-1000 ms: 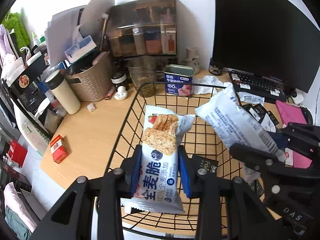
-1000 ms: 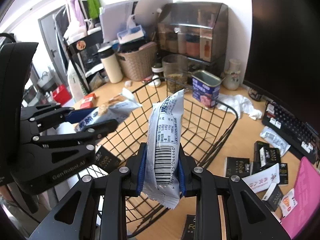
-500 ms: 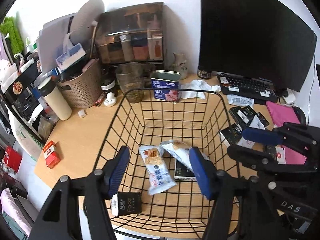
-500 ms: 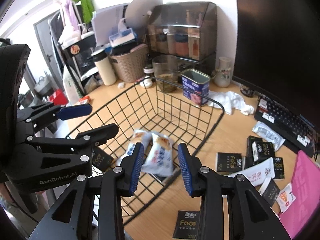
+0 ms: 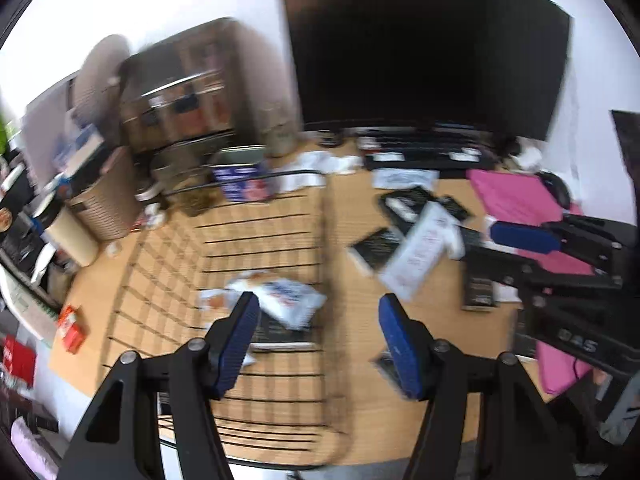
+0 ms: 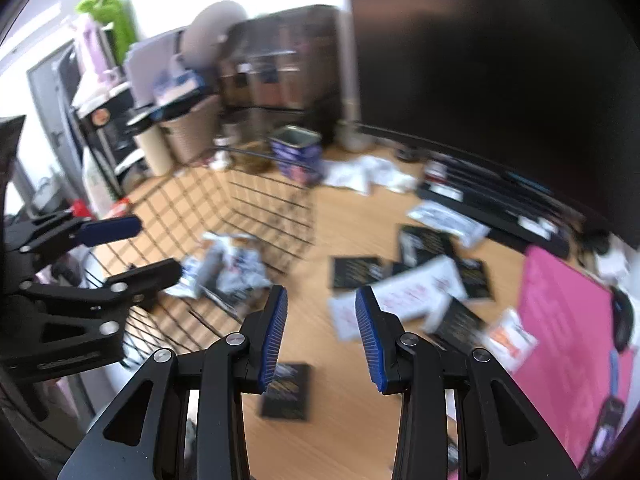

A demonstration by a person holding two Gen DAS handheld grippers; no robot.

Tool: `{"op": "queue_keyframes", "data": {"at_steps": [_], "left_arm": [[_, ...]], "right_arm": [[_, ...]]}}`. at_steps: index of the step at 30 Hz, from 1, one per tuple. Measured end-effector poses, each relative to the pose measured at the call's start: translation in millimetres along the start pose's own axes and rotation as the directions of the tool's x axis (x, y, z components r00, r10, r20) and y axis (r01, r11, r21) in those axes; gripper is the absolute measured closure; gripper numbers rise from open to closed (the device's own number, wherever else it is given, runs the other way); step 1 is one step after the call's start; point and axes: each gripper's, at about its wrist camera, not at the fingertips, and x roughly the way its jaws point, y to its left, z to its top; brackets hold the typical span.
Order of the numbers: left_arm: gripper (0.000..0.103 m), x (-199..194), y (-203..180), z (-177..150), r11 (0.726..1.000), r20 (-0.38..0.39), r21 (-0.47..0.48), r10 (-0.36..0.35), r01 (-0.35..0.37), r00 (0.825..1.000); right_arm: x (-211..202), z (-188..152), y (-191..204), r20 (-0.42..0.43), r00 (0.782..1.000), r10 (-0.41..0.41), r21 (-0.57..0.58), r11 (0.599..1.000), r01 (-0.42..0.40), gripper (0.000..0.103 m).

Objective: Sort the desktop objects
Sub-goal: 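Move both tools back to the black Face packs on the desk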

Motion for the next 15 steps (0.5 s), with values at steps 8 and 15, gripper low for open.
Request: {"op": "queue_keyframes", "data": {"at_steps": [8, 15], "left_arm": [[0.035, 28.1, -73.1, -19.9, 0.993, -0.097, 0.015, -0.115, 0.117, 0.989], [0.032, 67.2, -90.1, -51.1, 0.998, -0.217, 0.003, -0.056, 0.058, 0.975]], "right_arm": [[-16.1, -59.1, -65.0, -0.054, 0.993, -0.105, 0.098, 0.989, 0.110, 0.067], [-7.7, -122.2, -101.2, -0.139, 0.985, -0.098, 0.175, 0.977, 0.122, 0.058]]}}
